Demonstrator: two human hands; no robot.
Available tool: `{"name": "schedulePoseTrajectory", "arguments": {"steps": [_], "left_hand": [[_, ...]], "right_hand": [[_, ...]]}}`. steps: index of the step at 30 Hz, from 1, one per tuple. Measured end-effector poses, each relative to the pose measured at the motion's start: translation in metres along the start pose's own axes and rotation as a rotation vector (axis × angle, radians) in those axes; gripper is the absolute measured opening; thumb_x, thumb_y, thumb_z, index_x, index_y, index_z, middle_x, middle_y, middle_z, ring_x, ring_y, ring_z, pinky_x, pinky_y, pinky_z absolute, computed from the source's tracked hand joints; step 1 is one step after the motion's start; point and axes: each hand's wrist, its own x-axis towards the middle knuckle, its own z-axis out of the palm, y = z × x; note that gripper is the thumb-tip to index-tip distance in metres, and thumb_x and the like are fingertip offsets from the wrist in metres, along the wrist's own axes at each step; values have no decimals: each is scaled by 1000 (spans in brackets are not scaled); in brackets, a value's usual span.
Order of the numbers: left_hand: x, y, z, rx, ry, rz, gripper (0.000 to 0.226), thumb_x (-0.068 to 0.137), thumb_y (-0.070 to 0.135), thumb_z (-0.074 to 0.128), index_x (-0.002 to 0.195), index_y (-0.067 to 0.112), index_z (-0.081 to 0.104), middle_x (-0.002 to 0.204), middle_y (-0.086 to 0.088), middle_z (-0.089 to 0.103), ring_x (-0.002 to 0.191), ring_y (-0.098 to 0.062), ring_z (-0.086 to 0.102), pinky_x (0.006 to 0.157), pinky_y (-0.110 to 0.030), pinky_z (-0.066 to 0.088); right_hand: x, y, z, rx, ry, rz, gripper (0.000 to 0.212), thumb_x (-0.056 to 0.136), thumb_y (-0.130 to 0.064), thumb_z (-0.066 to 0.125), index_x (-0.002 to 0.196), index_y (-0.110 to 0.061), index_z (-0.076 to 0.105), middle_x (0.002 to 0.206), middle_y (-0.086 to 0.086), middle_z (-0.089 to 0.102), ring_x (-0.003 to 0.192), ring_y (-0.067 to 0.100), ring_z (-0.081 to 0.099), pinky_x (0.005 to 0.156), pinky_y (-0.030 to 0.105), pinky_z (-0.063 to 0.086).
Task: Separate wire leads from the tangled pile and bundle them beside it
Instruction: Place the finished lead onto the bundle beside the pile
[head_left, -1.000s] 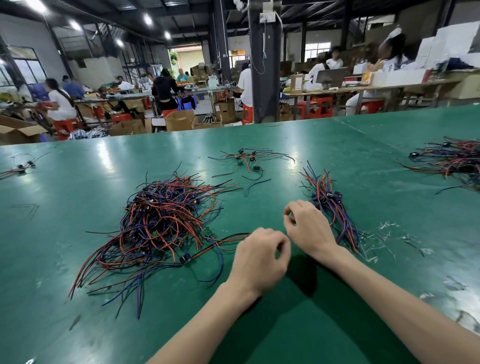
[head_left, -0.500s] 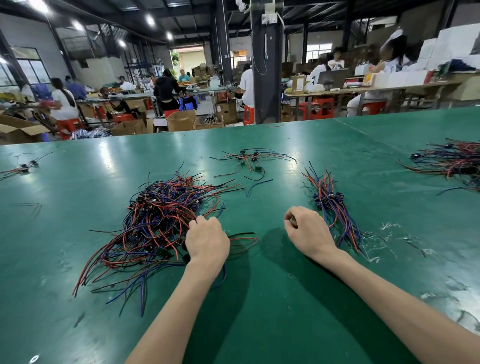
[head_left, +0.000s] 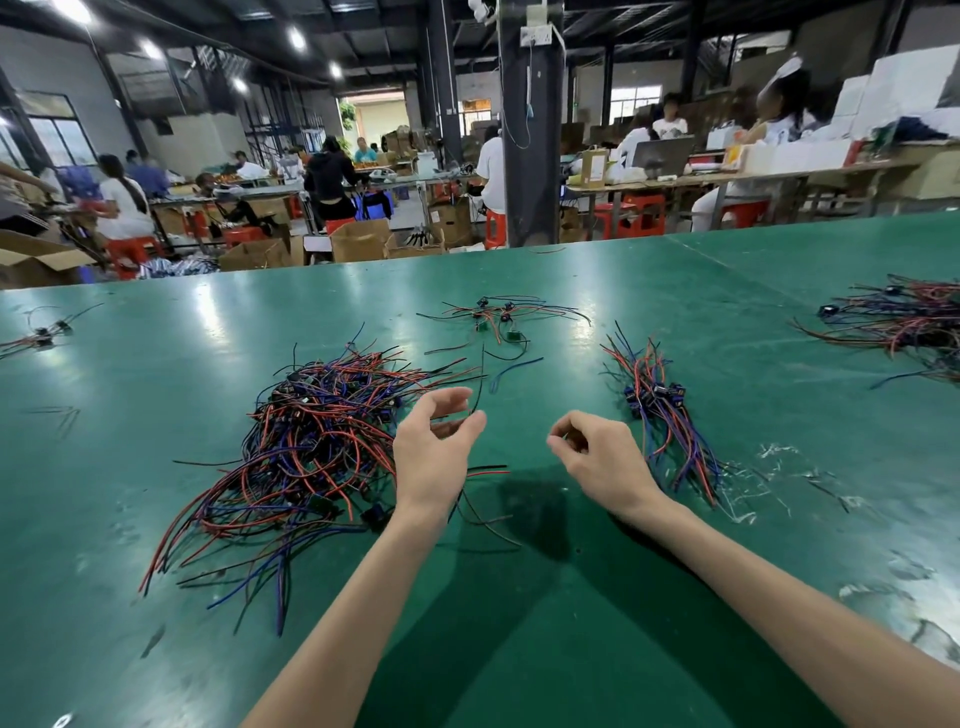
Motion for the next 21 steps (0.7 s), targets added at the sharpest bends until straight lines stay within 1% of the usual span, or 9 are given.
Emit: {"name": "schedulePoseTrajectory", "arguments": {"steps": [4, 6, 8, 10, 11, 13, 16, 18, 21], "left_hand": [[-5, 0, 4, -64, -44, 29, 33, 82, 0, 69, 94, 30, 63, 99, 7, 64, 71, 6, 62, 80, -21, 51], [-9, 1, 5, 72, -47, 101, 34, 82, 3, 69, 95, 33, 62, 102, 10, 64, 76, 6, 62, 90, -33, 50], [-13, 2, 7, 278, -19, 185, 36, 81, 8, 71, 94, 39, 58, 100, 18, 61, 80, 8, 62, 100, -45, 42], [-18, 3, 8, 439, 23, 264, 37, 81, 12, 72, 95, 42, 55, 96, 24, 57, 81, 9, 60, 105, -48, 31], [-18, 3, 8, 458, 21, 293, 36, 81, 11, 72, 96, 40, 56, 96, 23, 56, 81, 8, 60, 105, -47, 31], [-17, 3, 7, 350, -39, 299, 33, 82, 7, 71, 96, 35, 59, 100, 17, 58, 80, 6, 61, 96, -38, 42], [-15, 6, 8, 40, -122, 125, 29, 84, 1, 67, 97, 27, 62, 105, 2, 61, 76, 2, 62, 79, -22, 51], [-13, 7, 11, -238, -134, -60, 25, 86, -5, 61, 96, 18, 63, 102, -2, 61, 73, -5, 62, 72, -21, 54], [-10, 11, 11, -616, -168, -291, 17, 91, -8, 49, 97, 5, 60, 90, -10, 58, 72, -14, 63, 69, -21, 57]], "right_hand": [[-3, -3, 2, 131, -72, -31, 7, 87, -15, 65, 82, -12, 67, 64, -8, 58, 60, 9, 49, 64, 23, 41], [-4, -4, 3, 160, -95, -47, 7, 88, -14, 64, 82, -13, 67, 63, -13, 57, 58, 1, 48, 63, 19, 39], [-4, -5, 3, 163, -105, -57, 7, 89, -14, 63, 83, -13, 67, 63, -15, 56, 57, -3, 47, 63, 18, 39], [-4, -4, 3, 157, -108, -59, 7, 90, -15, 63, 85, -13, 67, 63, -16, 55, 58, -3, 48, 65, 19, 39], [-4, -4, 3, 156, -107, -58, 7, 90, -14, 63, 85, -12, 67, 63, -16, 55, 59, -3, 48, 65, 20, 39], [-5, -4, 3, 170, -106, -50, 7, 90, -15, 62, 86, -11, 67, 63, -15, 56, 59, -2, 48, 64, 19, 39], [-6, -7, 2, 240, -114, -25, 9, 90, -16, 63, 85, -9, 67, 63, -8, 59, 56, 4, 46, 60, 20, 38], [-5, -9, 2, 312, -120, 7, 11, 90, -16, 63, 83, -8, 67, 63, -2, 60, 56, 8, 46, 57, 20, 37], [-4, -11, 0, 376, -116, 43, 14, 91, -18, 62, 80, -10, 67, 61, -4, 61, 54, 3, 45, 55, 16, 36]]}}
